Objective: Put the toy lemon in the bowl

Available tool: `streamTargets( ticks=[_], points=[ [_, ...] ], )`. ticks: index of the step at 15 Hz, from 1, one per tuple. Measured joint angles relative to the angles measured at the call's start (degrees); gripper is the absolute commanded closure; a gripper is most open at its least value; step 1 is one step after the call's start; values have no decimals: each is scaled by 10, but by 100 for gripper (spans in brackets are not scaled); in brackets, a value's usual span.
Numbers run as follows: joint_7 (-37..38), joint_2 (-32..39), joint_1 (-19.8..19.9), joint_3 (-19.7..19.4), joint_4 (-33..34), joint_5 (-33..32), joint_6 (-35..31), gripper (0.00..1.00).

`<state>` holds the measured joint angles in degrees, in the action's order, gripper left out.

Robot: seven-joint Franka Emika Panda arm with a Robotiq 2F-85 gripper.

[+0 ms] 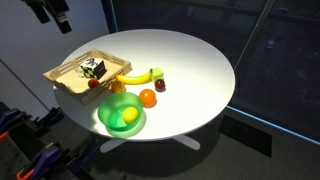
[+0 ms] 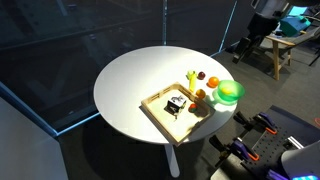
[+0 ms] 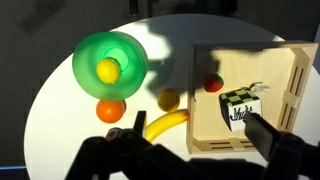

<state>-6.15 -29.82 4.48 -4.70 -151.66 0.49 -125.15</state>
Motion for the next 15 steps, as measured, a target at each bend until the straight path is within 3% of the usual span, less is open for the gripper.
streamTargets(
  ticks=[15],
  points=[
    [10, -102, -20, 9, 7, 8, 133, 0]
  ],
)
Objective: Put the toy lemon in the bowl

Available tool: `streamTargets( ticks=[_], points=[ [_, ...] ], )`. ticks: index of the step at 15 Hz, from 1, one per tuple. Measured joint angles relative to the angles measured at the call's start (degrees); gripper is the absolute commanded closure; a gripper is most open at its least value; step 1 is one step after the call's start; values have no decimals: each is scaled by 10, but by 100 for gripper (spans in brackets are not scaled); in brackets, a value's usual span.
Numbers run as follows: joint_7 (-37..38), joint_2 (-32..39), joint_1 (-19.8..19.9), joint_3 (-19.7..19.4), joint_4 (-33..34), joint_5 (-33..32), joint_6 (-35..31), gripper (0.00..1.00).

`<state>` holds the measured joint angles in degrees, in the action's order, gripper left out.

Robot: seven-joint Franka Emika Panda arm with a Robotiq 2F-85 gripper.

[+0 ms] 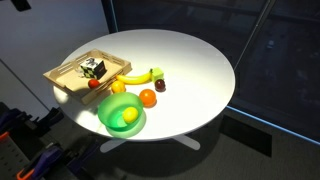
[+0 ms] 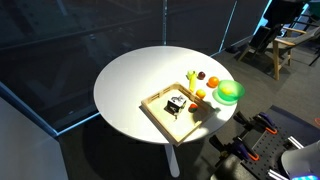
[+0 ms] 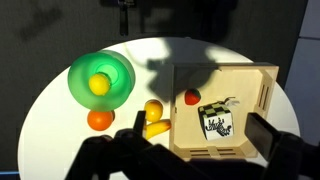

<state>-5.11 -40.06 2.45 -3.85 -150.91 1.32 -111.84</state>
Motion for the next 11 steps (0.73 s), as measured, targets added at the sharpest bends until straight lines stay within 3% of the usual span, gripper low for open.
streamTargets(
  ticks=[11],
  points=[
    [0, -5, 0, 0, -2, 3, 8, 0]
  ],
)
